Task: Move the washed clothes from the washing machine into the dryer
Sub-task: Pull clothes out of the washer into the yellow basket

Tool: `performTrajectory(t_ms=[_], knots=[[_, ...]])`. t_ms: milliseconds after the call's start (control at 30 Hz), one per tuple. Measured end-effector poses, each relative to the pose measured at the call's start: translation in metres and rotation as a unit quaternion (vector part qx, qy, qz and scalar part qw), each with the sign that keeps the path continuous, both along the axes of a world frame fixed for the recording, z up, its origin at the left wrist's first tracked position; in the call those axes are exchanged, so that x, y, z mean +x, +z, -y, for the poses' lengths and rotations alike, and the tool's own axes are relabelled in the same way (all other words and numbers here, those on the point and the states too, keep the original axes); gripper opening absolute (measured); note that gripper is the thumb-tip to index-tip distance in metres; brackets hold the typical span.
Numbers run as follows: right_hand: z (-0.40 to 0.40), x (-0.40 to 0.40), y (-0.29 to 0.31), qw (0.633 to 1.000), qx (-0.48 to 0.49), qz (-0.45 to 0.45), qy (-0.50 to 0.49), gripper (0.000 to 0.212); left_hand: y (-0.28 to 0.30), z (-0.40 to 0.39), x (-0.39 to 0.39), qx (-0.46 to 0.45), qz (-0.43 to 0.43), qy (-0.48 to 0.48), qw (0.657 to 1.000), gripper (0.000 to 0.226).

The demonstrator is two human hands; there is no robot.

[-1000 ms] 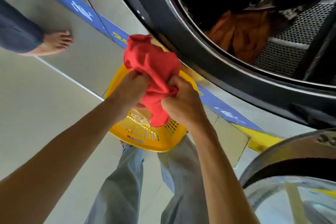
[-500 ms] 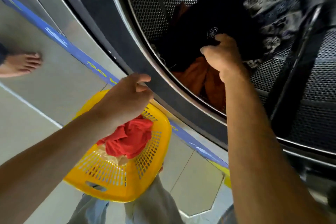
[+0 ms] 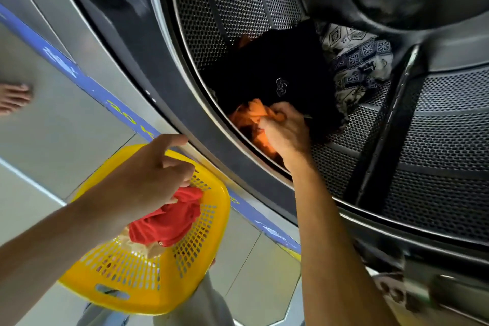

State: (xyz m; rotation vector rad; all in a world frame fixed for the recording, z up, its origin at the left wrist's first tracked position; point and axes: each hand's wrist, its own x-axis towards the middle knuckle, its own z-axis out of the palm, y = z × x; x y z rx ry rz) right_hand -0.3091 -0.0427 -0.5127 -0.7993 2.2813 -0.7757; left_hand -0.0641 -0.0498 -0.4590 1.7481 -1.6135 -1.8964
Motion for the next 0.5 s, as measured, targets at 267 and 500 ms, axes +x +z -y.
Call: performTrajectory(t_ms=[267, 500], knots=[[-0.072, 0.084, 0.066, 0.987, -0.155, 0.028, -0.027, 0.033, 0.035, 0.005, -0.017, 0.017, -0.065, 0.056, 0.996, 0.031], [-0.090, 0.114, 0.061, 0.978, -0.169, 0.095, -0.083, 0.087, 0.041, 0.000, -0.013, 0.026, -0.052, 0.032, 0.998, 0.043]])
